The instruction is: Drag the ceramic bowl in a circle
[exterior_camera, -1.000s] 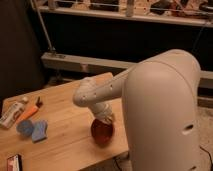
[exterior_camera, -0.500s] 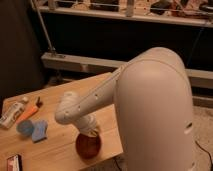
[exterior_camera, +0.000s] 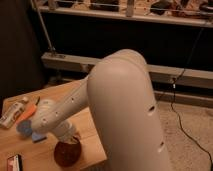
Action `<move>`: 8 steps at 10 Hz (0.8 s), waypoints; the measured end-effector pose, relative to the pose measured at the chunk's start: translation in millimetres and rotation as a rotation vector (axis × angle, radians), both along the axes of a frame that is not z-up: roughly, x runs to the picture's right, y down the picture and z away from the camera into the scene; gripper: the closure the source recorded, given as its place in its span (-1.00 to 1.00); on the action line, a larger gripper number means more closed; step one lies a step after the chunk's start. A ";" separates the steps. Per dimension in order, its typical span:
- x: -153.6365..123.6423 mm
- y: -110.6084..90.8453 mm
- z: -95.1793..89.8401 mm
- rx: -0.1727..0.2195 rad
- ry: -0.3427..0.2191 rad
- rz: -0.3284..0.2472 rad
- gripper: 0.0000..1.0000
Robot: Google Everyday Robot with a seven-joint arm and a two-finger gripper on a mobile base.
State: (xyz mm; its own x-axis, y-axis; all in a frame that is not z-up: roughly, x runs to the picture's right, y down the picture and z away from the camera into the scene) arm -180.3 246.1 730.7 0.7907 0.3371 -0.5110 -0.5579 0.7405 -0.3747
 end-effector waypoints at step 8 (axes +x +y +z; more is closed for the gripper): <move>-75.9 -92.7 50.9 0.086 -0.061 0.054 1.00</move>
State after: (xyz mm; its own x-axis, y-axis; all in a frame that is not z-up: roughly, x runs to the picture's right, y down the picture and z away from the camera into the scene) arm -256.2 153.4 781.7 0.7990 0.4208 -0.4296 -0.5759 0.7410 -0.3454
